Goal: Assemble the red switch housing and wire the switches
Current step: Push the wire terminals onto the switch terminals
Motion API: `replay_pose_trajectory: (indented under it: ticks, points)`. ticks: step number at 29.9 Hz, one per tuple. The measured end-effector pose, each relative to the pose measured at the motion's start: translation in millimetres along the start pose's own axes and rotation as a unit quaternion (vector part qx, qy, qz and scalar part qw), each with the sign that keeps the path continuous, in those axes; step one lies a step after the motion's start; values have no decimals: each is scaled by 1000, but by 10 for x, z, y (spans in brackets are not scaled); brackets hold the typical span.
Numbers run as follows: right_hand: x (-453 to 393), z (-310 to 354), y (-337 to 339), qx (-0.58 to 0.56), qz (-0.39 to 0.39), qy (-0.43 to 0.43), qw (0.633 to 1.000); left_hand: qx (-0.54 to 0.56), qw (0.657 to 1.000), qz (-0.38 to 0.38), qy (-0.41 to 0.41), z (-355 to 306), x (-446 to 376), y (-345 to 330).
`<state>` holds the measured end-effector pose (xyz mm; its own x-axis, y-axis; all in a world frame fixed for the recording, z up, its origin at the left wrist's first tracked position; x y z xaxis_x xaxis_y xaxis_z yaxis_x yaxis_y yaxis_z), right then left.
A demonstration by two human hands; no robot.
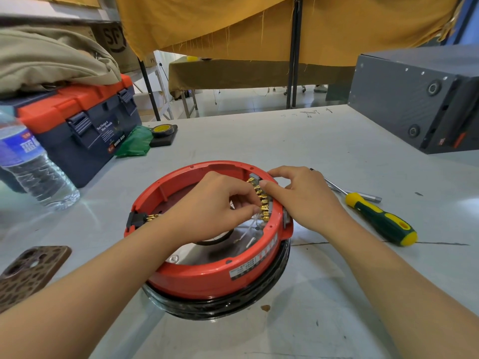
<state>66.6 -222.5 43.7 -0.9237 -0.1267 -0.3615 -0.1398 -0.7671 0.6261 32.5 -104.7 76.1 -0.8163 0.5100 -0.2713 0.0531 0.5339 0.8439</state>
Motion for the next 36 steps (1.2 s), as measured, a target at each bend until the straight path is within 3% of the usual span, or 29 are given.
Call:
replay_pose_trajectory:
  ticks: [20,36]
  points:
    - [16,19,-19,-39,-1,11,999,1,1000,17,11,-4,-23,-33]
    - [22,63,-47,43,14,9,999,-12,1000,19,6,-64,-24,-45]
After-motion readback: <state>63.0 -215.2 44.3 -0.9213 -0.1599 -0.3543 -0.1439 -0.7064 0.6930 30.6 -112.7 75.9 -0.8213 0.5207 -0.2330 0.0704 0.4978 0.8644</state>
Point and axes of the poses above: each hand's wrist, its own x-axis away from the middle knuckle, its own y-axis out of the back of the hand, z = x × y, the point moved 9 cm from there along -x, towards the middle knuckle, and after that the axes turned 5 degrees about y, right-handed, at the moved point
